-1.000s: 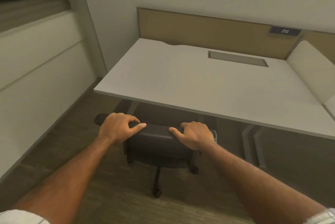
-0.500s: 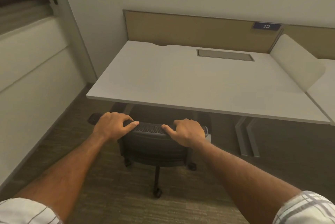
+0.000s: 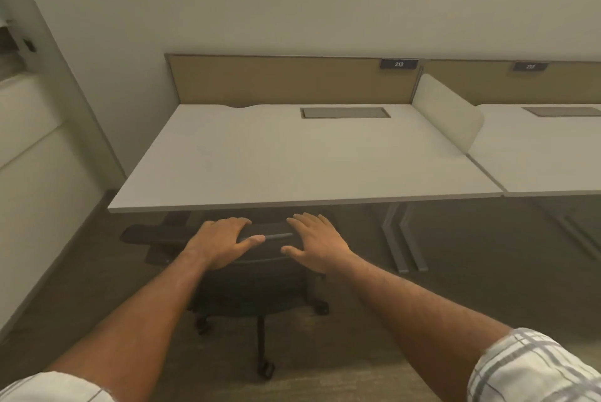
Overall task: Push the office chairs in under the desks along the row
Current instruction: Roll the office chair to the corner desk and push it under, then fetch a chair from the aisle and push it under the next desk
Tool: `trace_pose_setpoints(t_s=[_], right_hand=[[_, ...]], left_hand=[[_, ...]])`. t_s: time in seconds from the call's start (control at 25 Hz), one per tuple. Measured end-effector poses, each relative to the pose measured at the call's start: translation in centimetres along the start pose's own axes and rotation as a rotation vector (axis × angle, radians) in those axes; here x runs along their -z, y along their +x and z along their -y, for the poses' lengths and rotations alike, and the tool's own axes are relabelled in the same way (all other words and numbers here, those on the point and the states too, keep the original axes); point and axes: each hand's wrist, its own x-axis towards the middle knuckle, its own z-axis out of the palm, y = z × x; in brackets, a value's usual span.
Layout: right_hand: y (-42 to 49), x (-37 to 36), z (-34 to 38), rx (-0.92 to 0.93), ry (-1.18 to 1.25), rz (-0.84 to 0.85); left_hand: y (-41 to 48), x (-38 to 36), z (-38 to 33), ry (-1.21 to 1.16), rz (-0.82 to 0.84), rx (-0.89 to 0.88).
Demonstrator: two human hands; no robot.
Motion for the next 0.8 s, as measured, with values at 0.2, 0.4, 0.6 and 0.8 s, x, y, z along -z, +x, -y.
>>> trace_pose_setpoints(t_s=[0.2, 0.4, 0.6, 0.8], right_hand=[[-5.9, 0.3, -4.9, -0.111, -0.021, -0.007], [-14.9, 0.0, -11.8, -0.299, -0.054, 0.027], [-30.5, 0.3, -21.3, -0.590, -0.051, -0.073], [-40.3, 0.9, -26.5, -0.678, -0.089, -0.169]], left_hand=[[1.6, -1.4, -7.1, 0.010, 0.001, -0.132], [2.3, -2.6, -15.4, 0.099, 0.020, -0.256], [2.5, -7.1, -31.9, 0.166, -0.012, -0.455], [1.9, -8.5, -40.7, 0.268, -0.103, -0.553]])
